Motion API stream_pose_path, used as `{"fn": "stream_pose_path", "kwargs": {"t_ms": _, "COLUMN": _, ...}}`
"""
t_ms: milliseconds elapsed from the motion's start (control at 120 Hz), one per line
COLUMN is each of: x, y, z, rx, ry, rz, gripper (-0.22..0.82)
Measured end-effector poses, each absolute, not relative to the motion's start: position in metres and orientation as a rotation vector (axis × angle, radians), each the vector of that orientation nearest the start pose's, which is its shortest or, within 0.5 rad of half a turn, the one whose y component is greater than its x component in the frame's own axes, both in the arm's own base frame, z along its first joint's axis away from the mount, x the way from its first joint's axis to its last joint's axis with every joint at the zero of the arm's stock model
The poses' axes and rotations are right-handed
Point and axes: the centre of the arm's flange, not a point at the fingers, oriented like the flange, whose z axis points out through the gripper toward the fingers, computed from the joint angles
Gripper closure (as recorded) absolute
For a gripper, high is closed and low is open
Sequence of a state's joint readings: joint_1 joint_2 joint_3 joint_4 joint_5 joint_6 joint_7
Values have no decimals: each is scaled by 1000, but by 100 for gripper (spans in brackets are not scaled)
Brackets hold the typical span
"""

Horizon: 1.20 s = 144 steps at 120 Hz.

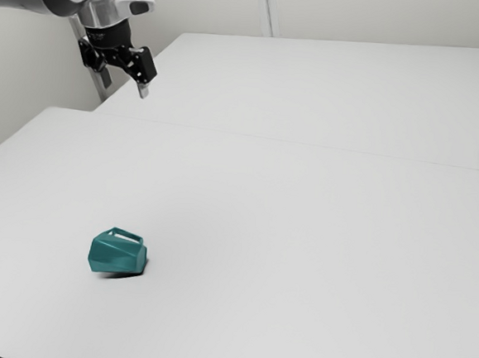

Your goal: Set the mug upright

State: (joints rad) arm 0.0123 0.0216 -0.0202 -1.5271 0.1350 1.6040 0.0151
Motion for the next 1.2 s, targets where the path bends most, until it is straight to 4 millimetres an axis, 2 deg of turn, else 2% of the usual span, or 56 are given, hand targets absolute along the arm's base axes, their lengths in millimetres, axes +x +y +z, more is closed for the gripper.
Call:
{"fn": "stream_pose_path", "kwargs": {"t_ms": 100, "x": 564, "y": 12, "z": 638, "rx": -2997, "ry": 39, "rz": -97, "gripper": 1}}
{"fn": "stream_pose_path", "kwargs": {"t_ms": 200, "x": 551, "y": 14, "z": 651, "rx": -2992, "ry": 36, "rz": -139, "gripper": 1}}
{"fn": "stream_pose_path", "kwargs": {"t_ms": 300, "x": 529, "y": 15, "z": 662, "rx": -3023, "ry": 21, "rz": -181, "gripper": 1}}
{"fn": "stream_pose_path", "kwargs": {"t_ms": 433, "x": 488, "y": 30, "z": 651, "rx": -3110, "ry": -66, "rz": -217, "gripper": 2}}
{"fn": "stream_pose_path", "kwargs": {"t_ms": 567, "x": 451, "y": 35, "z": 618, "rx": -3193, "ry": -143, "rz": -257, "gripper": 2}}
{"fn": "stream_pose_path", "kwargs": {"t_ms": 667, "x": 430, "y": 49, "z": 578, "rx": -3265, "ry": -243, "rz": -253, "gripper": 2}}
{"fn": "stream_pose_path", "kwargs": {"t_ms": 758, "x": 413, "y": 73, "z": 552, "rx": -3335, "ry": -380, "rz": -276, "gripper": 2}}
{"fn": "stream_pose_path", "kwargs": {"t_ms": 900, "x": 388, "y": 105, "z": 538, "rx": -3413, "ry": -542, "rz": -363, "gripper": 2}}
{"fn": "stream_pose_path", "kwargs": {"t_ms": 1075, "x": 362, "y": 148, "z": 487, "rx": -3513, "ry": -756, "rz": -346, "gripper": 2}}
{"fn": "stream_pose_path", "kwargs": {"t_ms": 1200, "x": 346, "y": 171, "z": 457, "rx": -3557, "ry": -824, "rz": -332, "gripper": 2}}
